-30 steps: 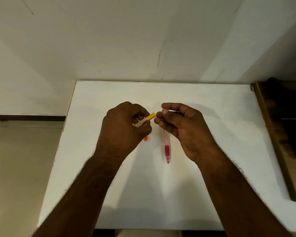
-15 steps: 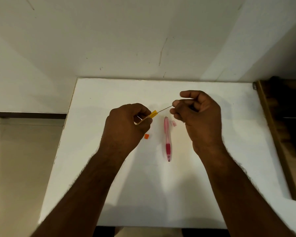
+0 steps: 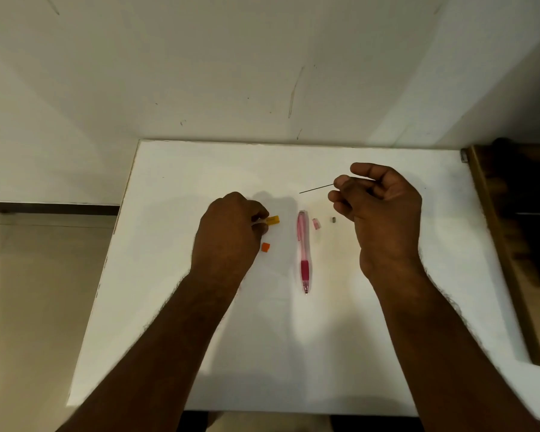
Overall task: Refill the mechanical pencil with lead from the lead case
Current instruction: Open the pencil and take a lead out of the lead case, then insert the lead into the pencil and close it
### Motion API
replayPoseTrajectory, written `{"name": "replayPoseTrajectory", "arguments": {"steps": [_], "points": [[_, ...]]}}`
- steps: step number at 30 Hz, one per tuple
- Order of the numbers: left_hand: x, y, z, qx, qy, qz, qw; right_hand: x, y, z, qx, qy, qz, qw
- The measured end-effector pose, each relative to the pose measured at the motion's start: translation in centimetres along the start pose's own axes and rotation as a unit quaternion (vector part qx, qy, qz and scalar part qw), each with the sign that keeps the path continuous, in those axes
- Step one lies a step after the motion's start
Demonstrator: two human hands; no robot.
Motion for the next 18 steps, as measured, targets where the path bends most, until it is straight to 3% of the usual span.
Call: {"name": "replayPoseTrajectory", "arguments": {"steps": [6, 10, 18], "points": [[-1.1, -2.3, -0.9, 0.016, -0.051, -0.081, 0.995, 0.1, 0.1, 0.1, 0.002, -0.014, -0.005, 1.0], [-2.2, -3.4, -4.0, 0.074, 0.02, -0.03, 0.997, 0.2, 0.0, 0.2, 0.002, -0.023, -0.006, 1.0], [-3.0, -4.2, -4.3, 0.1, 0.001, -0.003, 0.995, 0.0, 0.0, 0.1, 0.012, -0.006, -0.01, 1.0]]}}
Point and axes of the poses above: each hand's wrist, its own x-axis towards the middle knuckle, its own z-axis out of the back of the hand, y = z × x, the point moved 4 cm from there along x, towards the middle knuckle, and after that the axes turned 11 degrees about -x, right-handed, at the moved point
